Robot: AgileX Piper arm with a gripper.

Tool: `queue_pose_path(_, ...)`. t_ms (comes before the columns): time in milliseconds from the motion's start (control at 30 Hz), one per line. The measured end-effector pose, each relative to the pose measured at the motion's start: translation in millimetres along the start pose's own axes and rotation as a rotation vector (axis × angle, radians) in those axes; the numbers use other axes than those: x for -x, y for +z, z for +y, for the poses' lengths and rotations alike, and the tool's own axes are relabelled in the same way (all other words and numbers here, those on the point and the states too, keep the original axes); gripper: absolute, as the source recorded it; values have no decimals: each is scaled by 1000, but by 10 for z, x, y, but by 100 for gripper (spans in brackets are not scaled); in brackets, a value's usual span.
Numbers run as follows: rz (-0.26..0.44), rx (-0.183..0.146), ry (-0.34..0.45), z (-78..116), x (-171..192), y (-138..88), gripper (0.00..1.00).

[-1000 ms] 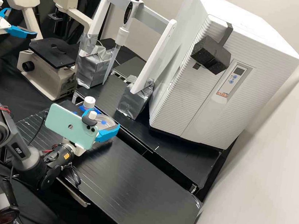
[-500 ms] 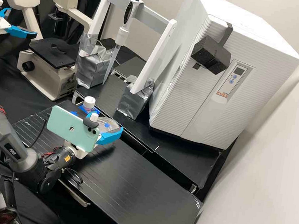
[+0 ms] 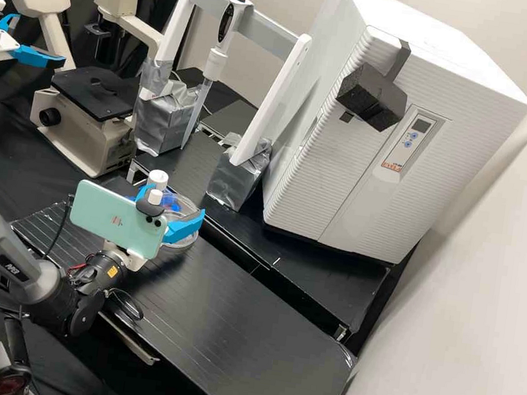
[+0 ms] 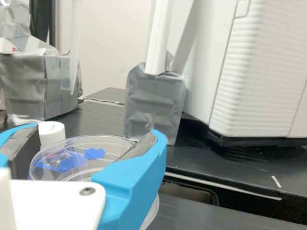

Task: Close the lid

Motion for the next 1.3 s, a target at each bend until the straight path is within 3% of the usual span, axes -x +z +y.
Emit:
queue_pose_path(167, -15, -7, -38, -39, -7, 51, 0)
queue_pose_path(567, -61, 23, -25, 23, 57, 148, 0)
queue_pose_path(1300, -100, -19, -18, 31, 71, 249, 0)
